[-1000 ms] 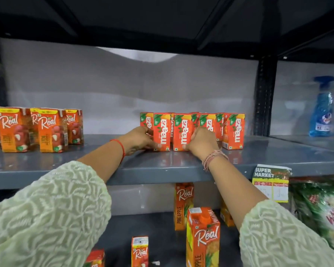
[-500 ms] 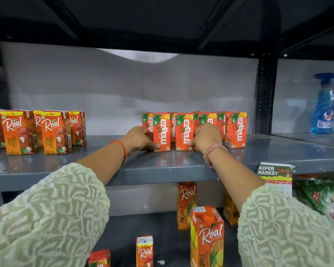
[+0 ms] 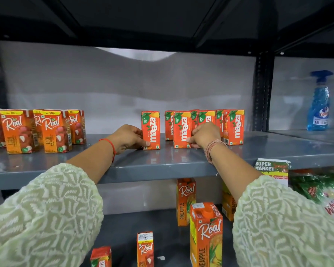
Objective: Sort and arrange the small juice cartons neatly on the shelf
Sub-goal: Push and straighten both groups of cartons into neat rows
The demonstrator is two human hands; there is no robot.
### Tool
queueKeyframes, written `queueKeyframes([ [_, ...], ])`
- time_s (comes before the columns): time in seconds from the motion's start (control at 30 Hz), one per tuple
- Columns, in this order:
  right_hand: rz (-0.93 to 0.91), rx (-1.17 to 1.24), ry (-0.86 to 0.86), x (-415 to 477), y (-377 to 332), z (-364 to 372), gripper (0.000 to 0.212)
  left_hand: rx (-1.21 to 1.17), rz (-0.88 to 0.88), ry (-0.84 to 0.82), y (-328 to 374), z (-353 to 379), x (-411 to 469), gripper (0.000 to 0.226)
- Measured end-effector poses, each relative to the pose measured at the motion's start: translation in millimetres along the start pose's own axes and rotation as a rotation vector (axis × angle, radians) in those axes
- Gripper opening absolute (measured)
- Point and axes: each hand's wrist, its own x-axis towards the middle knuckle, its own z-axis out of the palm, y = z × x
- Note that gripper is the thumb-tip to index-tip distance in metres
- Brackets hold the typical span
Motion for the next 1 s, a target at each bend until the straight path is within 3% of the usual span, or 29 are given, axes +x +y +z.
queueKeyframes([
  [0.67, 0.018, 0.139, -0.019, -17, -2, -6, 0.033, 0.024, -0.039, -0.018, -1, -3, 0, 0.050],
  [0.73, 0.011, 0.164, 0.063, -27, 3, -19, 0.025, 0.135, -0.004, 0.125, -2, -6, -8, 0.055],
  [0.8, -0.026, 0.157, 0.230, -39, 16, -39, 0.019, 0.246, 0.175, 0.474, -6, -7, -20, 0.046],
  [0.87, -0.069, 0.158, 0.358, -44, 31, -62, 0.019, 0.109, 0.377, 0.643, -1, 9, -41, 0.029],
  [0.9, -0.078, 0.159, 0.379, -44, 37, -70, 0.020, 0.054, 0.419, 0.600, 6, 22, -47, 0.025],
  [1.0, -0.077, 0.121, 0.354, -36, 48, -86, 0.031, 0.002, 0.421, 0.239, 34, 68, -45, 0.028],
])
